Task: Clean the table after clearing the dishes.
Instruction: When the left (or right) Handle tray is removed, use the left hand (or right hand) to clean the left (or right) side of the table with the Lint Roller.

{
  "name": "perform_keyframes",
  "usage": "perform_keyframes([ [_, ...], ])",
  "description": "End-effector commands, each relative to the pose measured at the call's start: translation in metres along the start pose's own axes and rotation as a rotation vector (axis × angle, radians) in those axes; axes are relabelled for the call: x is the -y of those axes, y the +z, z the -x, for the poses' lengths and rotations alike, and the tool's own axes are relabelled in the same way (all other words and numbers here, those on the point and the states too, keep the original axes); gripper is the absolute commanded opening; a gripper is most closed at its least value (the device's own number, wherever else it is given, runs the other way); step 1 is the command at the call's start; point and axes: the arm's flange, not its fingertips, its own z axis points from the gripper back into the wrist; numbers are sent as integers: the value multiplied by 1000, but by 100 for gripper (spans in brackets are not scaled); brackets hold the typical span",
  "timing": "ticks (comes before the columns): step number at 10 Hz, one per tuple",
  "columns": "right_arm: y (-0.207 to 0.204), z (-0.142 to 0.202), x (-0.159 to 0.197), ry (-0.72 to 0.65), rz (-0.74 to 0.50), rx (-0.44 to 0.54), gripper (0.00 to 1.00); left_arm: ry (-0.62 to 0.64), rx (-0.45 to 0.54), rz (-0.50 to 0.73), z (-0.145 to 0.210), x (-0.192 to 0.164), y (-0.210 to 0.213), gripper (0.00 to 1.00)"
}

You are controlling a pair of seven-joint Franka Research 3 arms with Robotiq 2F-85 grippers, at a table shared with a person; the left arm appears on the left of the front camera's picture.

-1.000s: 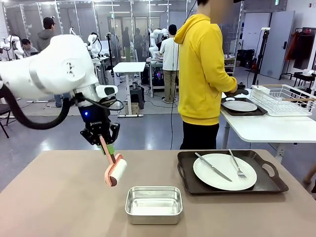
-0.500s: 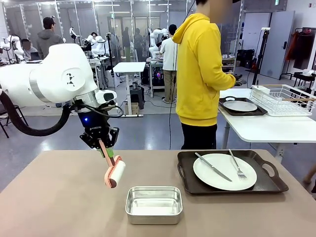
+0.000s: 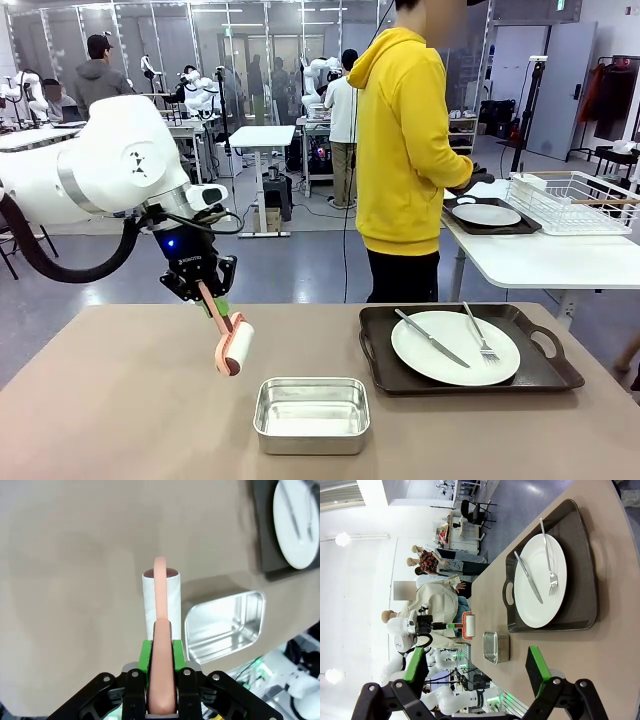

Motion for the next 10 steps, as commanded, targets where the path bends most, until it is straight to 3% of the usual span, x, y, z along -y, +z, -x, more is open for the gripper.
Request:
perform_keyframes([
  [1, 1, 2, -2, 5, 6, -6, 100, 36, 55, 112, -2, -23, -12, 21],
  [5, 1, 2, -2, 5, 6, -6, 100, 69, 68, 246, -12, -61, -44, 21],
  [10, 1, 2, -2, 5, 6, -6, 100, 86, 59, 299, -28, -99, -76, 21],
])
